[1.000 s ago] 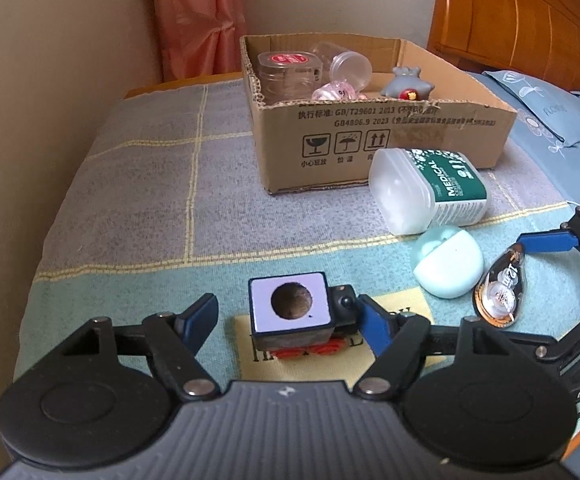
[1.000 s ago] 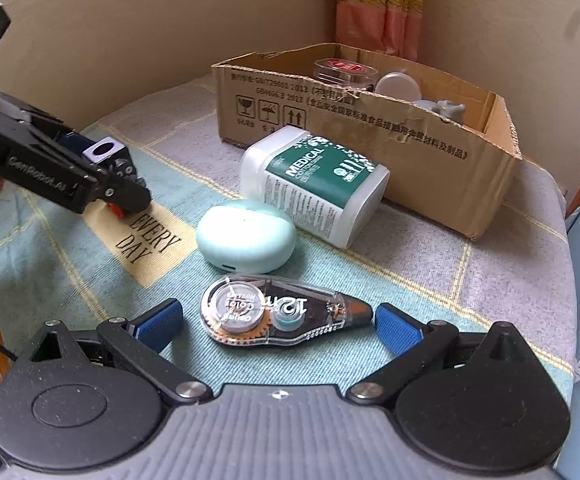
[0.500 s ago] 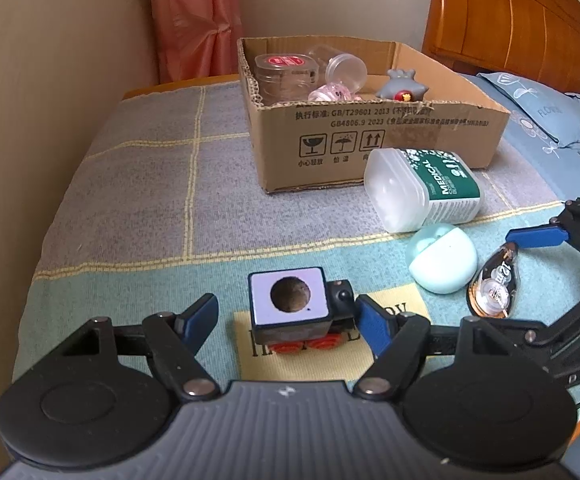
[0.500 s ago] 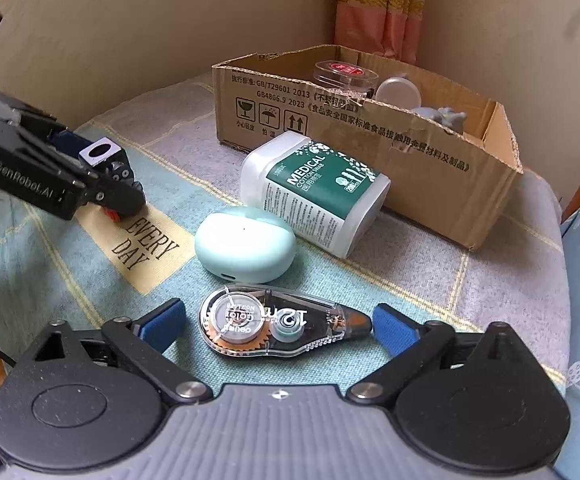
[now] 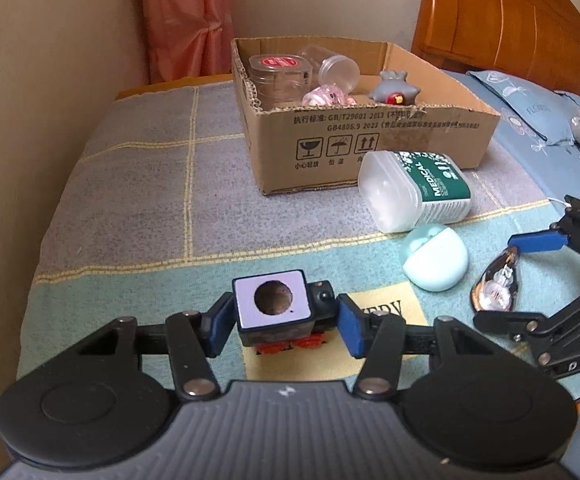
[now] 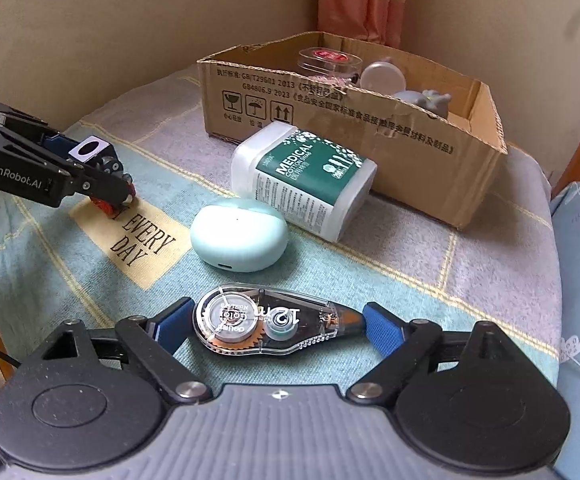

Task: Organize rigid objects
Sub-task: 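Carry the black train and tape dispenser into the box and open both tools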

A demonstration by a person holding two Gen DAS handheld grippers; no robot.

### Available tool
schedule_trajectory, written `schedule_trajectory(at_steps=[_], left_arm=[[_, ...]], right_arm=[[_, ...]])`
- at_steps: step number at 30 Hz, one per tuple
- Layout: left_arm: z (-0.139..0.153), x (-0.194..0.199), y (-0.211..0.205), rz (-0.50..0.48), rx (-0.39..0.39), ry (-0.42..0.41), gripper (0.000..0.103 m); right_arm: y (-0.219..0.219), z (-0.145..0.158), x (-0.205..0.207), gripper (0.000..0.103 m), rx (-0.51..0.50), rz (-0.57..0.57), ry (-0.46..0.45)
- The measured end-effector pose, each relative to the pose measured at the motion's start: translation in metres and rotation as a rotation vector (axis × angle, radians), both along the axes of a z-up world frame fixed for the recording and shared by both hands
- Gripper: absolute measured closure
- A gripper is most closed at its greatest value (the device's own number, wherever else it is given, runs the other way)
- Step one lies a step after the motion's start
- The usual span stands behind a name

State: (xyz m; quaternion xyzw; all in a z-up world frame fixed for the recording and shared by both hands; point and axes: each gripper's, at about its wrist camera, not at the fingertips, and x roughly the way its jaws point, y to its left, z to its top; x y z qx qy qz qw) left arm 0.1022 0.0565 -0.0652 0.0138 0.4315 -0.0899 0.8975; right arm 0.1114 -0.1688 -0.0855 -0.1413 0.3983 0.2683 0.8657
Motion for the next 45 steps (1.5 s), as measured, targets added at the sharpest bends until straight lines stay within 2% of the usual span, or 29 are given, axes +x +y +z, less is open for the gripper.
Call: schedule_trajectory(at_steps=[3,10,15,24,27,35,45], left_arm=[[0.004,0.001,0.002,-0.018,-0.004,0.012,0.050],[0.019,0.004,0.000,-0.089,0.041,0.024,0.050],[0.036,0.007,-0.002,-0.130,0.051,0.014,0.050],[0.077,0.029,-0.006,-0.202,0.015,-0.009,0.050],[0.090,0.043,-0.010,-0.235,0.009,-0.004,0.050],[0.113,0.085,-0.027,-0.303,0.060,-0.027,0.050],[0.114,0.147,-0.041,-0.304,0.105,-0.009,0.050]], right_arm=[[-0.003,0.005,0.000,0.010,0.002,-0.013,0.006],[-0.011,0.023,-0.001,0.010,0.015,-0.026,0.014],[-0.015,0.039,-0.002,0.010,0.019,-0.017,-0.012],[-0.012,0.075,0.010,0.010,0.029,0.011,-0.100],[-0.008,0.089,0.022,0.010,0.039,0.007,-0.137],[0.003,0.109,0.068,0.010,0.073,-0.023,-0.151],[0.017,0.102,0.131,0.010,0.087,-0.068,-0.113]])
